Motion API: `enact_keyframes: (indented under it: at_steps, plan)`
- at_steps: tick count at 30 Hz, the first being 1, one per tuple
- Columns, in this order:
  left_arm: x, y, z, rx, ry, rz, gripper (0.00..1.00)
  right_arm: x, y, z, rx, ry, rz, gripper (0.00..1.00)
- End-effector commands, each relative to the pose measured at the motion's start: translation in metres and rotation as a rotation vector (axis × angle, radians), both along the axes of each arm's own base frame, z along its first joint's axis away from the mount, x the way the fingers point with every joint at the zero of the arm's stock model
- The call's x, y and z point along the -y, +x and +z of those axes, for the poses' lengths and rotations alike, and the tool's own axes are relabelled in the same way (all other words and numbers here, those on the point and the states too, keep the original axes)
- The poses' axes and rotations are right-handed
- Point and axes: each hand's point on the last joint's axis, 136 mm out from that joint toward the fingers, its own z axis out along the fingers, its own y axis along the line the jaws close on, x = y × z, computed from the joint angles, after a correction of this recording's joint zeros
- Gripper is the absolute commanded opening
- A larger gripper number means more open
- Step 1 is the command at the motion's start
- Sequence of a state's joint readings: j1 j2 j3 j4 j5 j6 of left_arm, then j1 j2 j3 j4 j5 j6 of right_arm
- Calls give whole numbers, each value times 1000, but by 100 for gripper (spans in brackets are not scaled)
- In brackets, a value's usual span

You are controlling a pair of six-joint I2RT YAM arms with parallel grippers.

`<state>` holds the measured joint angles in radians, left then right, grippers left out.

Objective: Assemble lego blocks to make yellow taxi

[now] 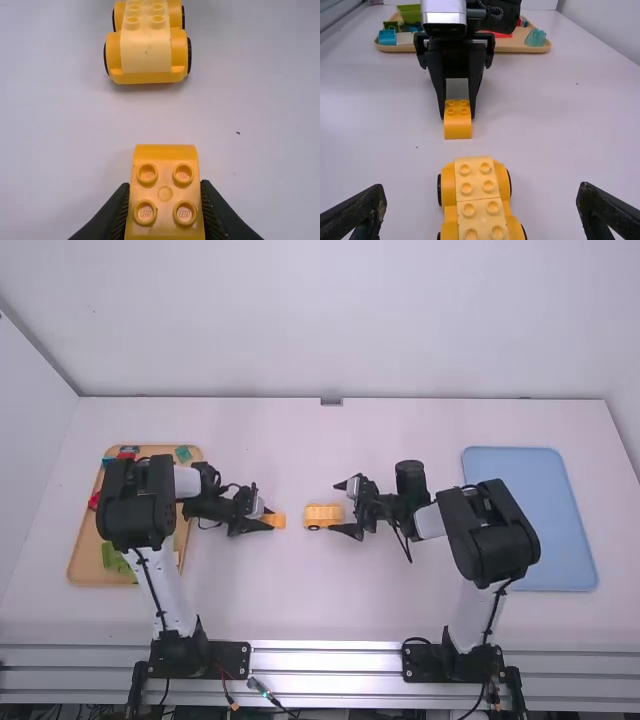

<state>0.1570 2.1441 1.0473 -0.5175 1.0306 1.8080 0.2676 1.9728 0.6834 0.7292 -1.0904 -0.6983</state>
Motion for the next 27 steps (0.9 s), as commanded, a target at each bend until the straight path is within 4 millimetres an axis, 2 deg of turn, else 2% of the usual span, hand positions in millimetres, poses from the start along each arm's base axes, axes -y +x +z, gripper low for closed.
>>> enact_keyframes:
  at_steps: [1, 3, 5, 8, 9, 12, 17, 20, 24, 27]
  plan:
    - [2, 5, 7, 1, -7, -12, 24, -1, 3, 1, 14, 5, 10, 99]
    - [2, 6, 12, -16, -9, -13, 27, -1, 3, 1, 34, 3, 15, 99]
    - [1, 8, 25, -49, -15, -13, 26, -1, 3, 1, 83, -2, 30, 99]
    - [1, 13, 41, -43, -17, -12, 18, -2, 3, 1, 119, -6, 41, 99]
    - [0, 16, 46, -17, -15, -11, 12, -2, 3, 1, 118, -5, 42, 99]
    - [3, 18, 59, 17, -42, -8, 5, -1, 3, 1, 118, -6, 40, 99]
    - [6, 19, 75, 85, -69, -4, 2, -2, 3, 1, 106, -5, 38, 99]
    - [9, 16, 79, 106, -70, -11, 2, -1, 4, 0, 112, -13, 29, 99]
    - [22, 20, 77, 63, -71, 9, 2, 5, 18, -14, 111, -94, -57, 99]
    - [32, 22, 71, 51, -38, 5, 2, 6, 14, -16, 103, -95, -41, 99]
